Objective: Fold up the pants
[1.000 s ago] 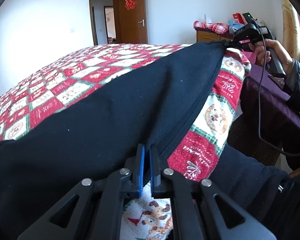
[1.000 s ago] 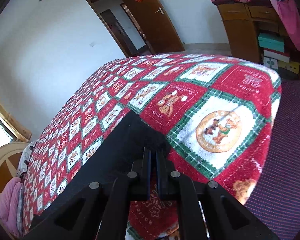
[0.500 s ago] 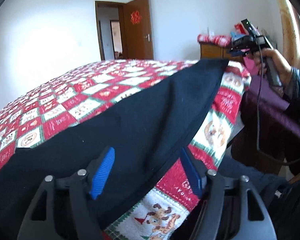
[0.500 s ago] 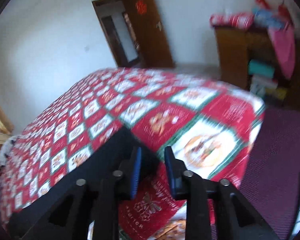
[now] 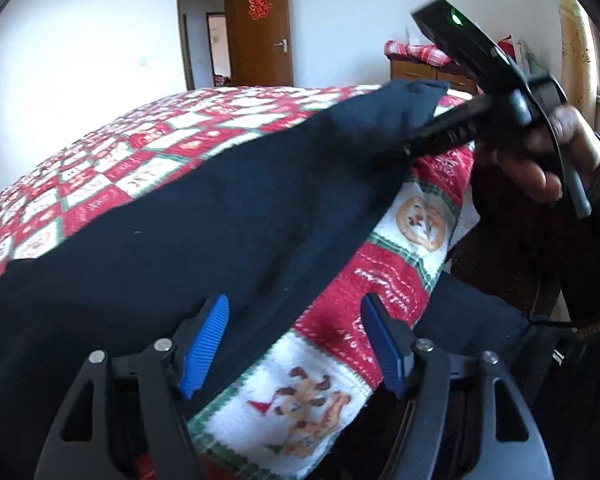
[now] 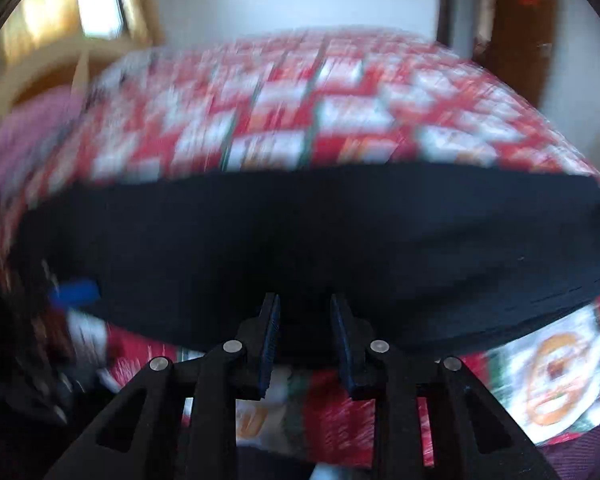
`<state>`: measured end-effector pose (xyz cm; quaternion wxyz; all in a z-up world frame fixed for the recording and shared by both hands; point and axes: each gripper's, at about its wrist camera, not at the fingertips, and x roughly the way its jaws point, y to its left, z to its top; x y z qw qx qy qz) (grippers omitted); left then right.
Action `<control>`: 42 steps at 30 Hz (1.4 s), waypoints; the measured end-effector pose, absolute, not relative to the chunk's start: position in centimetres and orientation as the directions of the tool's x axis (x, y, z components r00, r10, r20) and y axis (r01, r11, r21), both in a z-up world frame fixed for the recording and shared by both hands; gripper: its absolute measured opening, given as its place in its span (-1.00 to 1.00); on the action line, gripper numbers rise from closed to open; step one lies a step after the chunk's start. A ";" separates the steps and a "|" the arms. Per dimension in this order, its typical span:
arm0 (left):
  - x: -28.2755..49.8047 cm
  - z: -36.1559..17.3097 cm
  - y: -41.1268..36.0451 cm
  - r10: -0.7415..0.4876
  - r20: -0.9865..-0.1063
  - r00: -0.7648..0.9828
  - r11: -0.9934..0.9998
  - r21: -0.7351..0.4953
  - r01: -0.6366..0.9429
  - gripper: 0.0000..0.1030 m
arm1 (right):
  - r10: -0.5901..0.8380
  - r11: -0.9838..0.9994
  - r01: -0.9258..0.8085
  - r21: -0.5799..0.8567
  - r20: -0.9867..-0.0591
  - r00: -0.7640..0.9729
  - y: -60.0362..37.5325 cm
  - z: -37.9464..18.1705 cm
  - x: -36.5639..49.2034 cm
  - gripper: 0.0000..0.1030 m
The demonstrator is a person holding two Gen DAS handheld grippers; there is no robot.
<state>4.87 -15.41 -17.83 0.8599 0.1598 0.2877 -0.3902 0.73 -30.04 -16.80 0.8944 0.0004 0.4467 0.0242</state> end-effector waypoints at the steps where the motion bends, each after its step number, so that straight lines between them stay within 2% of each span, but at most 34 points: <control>1: 5.0 -17.3 -14.6 -0.571 -0.601 0.558 0.665 0.060 0.745 0.38 | 0.028 0.999 -0.048 -0.002 -0.794 0.607 -29.7 -16.7 0.5 -0.46; 4: 5.7 -15.7 -11.8 -0.537 -0.557 0.634 0.735 0.060 0.676 0.44 | 0.110 0.994 -0.071 0.084 -0.766 0.634 -29.7 -14.6 0.0 -0.46; 6: 6.9 -14.9 -9.4 -0.453 -0.534 0.714 0.816 0.074 0.573 0.61 | 0.166 0.986 -0.101 0.132 -0.733 0.660 -28.8 -13.0 0.3 -0.46; 8: 8.2 -14.7 -6.9 -0.363 -0.540 0.760 0.878 0.075 0.473 0.61 | 0.201 0.980 -0.138 0.146 -0.713 0.671 -26.6 -12.3 1.6 -0.46; 12: 9.4 -15.1 -3.4 -0.245 -0.546 0.801 0.938 0.076 0.339 0.62 | 0.367 0.930 -0.256 0.263 -0.674 0.641 -20.4 -11.0 6.1 -0.46; 17: 10.0 -16.5 -2.4 -0.247 -0.562 0.789 0.943 0.048 0.329 0.62 | 0.525 0.851 -0.305 0.428 -0.665 0.531 -13.2 -10.7 12.6 -0.46; 22: 9.7 -17.8 -2.4 -0.267 -0.587 0.764 0.938 0.024 0.347 0.64 | 0.558 0.828 -0.305 0.470 -0.736 0.382 -6.6 -12.9 17.8 -0.46; 27: 9.7 -17.7 -2.1 -0.303 -0.572 0.762 0.935 -0.022 0.355 0.79 | 0.516 0.853 -0.256 0.455 -0.808 0.284 -3.8 -15.8 20.7 -0.46; 32: 9.6 -17.8 -2.3 -0.310 -0.572 0.760 0.933 -0.028 0.359 0.85 | 0.578 0.815 -0.192 0.547 -0.792 0.195 -3.7 -17.7 22.1 -0.46; 33: 9.6 -17.8 -2.3 -0.313 -0.571 0.759 0.933 -0.035 0.359 0.85 | 0.577 0.815 -0.195 0.545 -0.794 0.191 -3.6 -17.7 22.1 -0.50; 34: 9.6 -17.7 -2.2 -0.316 -0.570 0.758 0.933 -0.041 0.358 0.85 | 0.571 0.820 -0.196 0.538 -0.797 0.196 -3.5 -17.7 22.1 -0.73; 35: 9.6 -17.7 -2.2 -0.319 -0.571 0.757 0.933 -0.046 0.358 0.85 | 0.564 0.824 -0.200 0.530 -0.801 0.199 -3.3 -17.7 22.1 -0.83; 42: 9.4 -17.8 -2.4 -0.317 -0.568 0.759 0.931 -0.035 0.363 0.88 | 0.553 0.833 -0.234 0.501 -0.761 0.338 -4.2 -14.5 21.2 -0.91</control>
